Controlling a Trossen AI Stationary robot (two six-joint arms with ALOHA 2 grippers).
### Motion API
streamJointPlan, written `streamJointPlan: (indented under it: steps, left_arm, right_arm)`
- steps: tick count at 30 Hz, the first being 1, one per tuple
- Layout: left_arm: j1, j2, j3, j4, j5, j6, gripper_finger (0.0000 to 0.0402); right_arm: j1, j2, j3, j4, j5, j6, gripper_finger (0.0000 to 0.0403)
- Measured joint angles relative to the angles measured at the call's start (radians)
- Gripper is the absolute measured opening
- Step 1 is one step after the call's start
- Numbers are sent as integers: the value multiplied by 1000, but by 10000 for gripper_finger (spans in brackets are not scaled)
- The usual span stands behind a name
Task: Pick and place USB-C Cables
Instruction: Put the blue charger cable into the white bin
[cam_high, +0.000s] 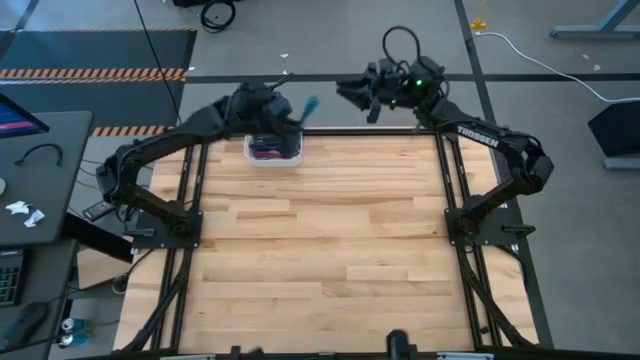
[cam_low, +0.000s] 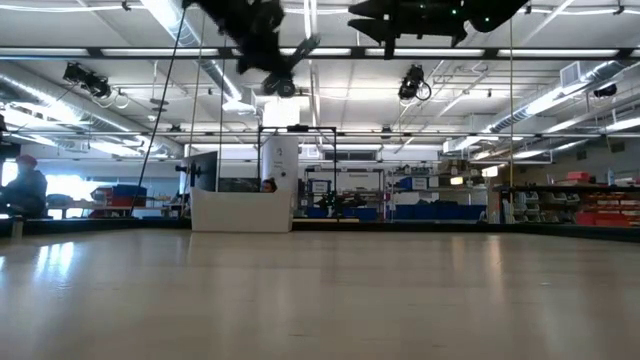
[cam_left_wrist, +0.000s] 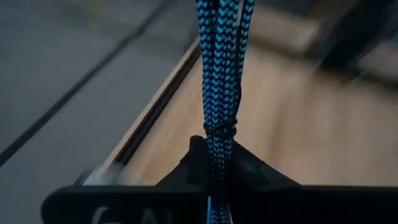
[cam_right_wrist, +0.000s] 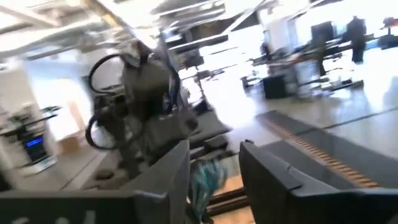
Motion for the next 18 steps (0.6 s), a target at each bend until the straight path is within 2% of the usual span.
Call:
streamJointPlan:
  steps: [4,9,13,18]
  left_arm:
    - [126,85,59,-284,-34,155,29]
    - [222,251,61,-480,-51,420,29]
    - [228,370,60,-501,-122,540,34]
    - [212,453,60,-495,-188,635,39]
  right_arm:
    - [-53,-19,0,-5,38,4,153]
    - [-85,-18,0,-12,41,55,151]
    - [-88,-18,0,-29,25,85,151]
    - [-88,-18,0,-38,-20,104,150]
